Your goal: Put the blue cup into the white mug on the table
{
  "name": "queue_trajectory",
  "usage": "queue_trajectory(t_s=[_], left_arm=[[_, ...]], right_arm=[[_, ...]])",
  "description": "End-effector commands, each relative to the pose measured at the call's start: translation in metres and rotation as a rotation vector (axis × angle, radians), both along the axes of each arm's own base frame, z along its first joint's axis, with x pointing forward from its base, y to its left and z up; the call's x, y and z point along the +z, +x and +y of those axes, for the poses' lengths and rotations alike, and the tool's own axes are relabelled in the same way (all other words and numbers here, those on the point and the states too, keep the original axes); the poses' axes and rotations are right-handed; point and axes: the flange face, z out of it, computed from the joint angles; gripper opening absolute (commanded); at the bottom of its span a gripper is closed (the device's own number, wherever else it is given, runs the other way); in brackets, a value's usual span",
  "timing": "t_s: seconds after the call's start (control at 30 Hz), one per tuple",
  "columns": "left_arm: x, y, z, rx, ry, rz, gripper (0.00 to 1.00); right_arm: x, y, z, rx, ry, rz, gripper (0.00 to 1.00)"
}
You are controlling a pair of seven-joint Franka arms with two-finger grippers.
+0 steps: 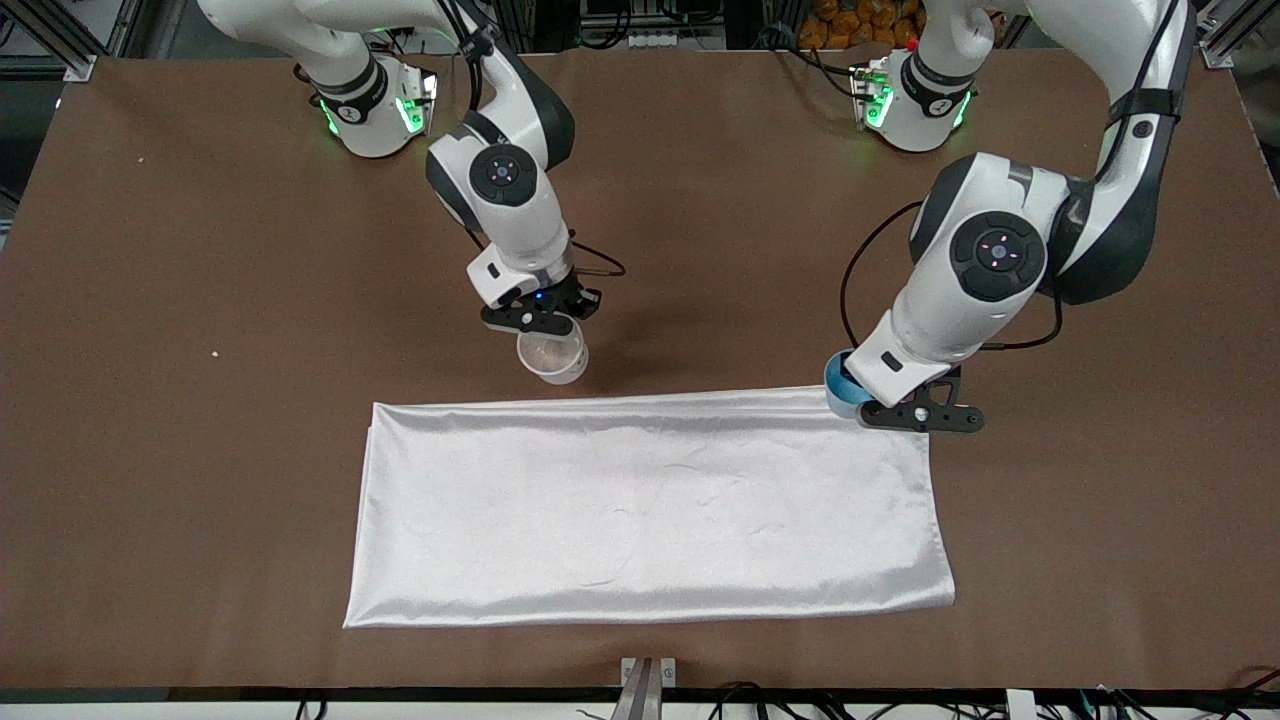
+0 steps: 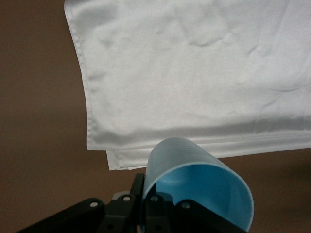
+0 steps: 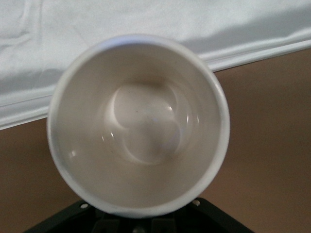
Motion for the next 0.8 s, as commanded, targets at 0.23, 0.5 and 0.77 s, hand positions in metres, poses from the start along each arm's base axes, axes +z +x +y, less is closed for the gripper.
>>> queue_trajectory(t_s=[0.23,0.5,0.77], left_arm=[[-0.004,-0.015,-0.026,0.039,0.037,-0.008,0.00],[-0.014,-0.027,-0.055,0.068,0.034,0.003,0.00],[-0.020,-0.035,-0.071,0.076,0.036,0.009,0.00]], right_arm=[[-0.038,-0.080,0.021,-0.068,0.067,-0.038,0.00],[-0.057,-0.110,0.036,-0.082,0.053,-0.018,0.00],[-0.072,-0.122,0.043,-0.085,0.034,-0.005,0.00]])
